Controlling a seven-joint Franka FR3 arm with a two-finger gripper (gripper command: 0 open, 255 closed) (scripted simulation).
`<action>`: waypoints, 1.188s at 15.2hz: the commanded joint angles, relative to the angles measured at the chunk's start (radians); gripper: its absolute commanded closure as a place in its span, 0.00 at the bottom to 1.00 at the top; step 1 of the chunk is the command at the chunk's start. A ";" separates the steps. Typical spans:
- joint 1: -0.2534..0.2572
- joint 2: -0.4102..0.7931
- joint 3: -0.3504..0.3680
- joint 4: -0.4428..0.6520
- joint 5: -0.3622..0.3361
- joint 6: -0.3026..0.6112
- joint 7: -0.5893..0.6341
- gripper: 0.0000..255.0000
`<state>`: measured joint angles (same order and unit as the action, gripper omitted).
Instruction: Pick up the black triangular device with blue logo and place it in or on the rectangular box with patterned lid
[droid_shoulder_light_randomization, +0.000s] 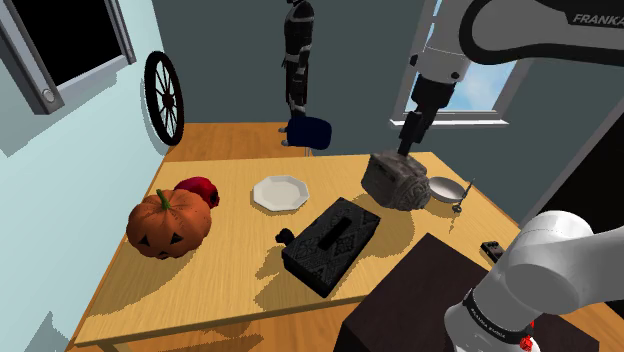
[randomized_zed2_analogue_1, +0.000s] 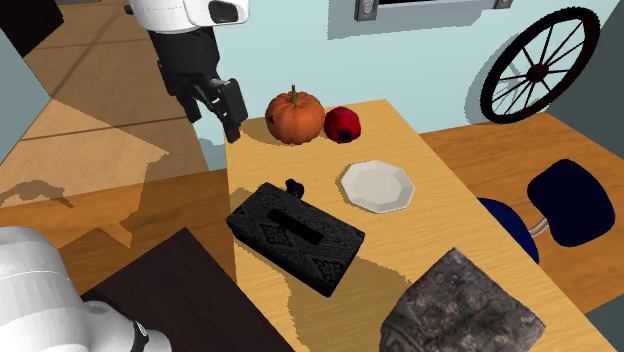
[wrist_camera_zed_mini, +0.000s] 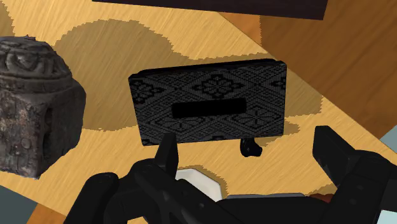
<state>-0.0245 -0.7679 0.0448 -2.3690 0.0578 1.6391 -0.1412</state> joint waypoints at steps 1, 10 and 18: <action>0.000 0.000 0.000 0.000 0.000 0.000 0.000 0.00; 0.019 0.187 0.068 -0.126 0.028 0.329 0.044 0.00; 0.025 0.450 0.129 -0.137 0.022 0.615 0.095 0.00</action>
<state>0.0000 -0.3560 0.1647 -2.5112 0.0828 2.2173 -0.0566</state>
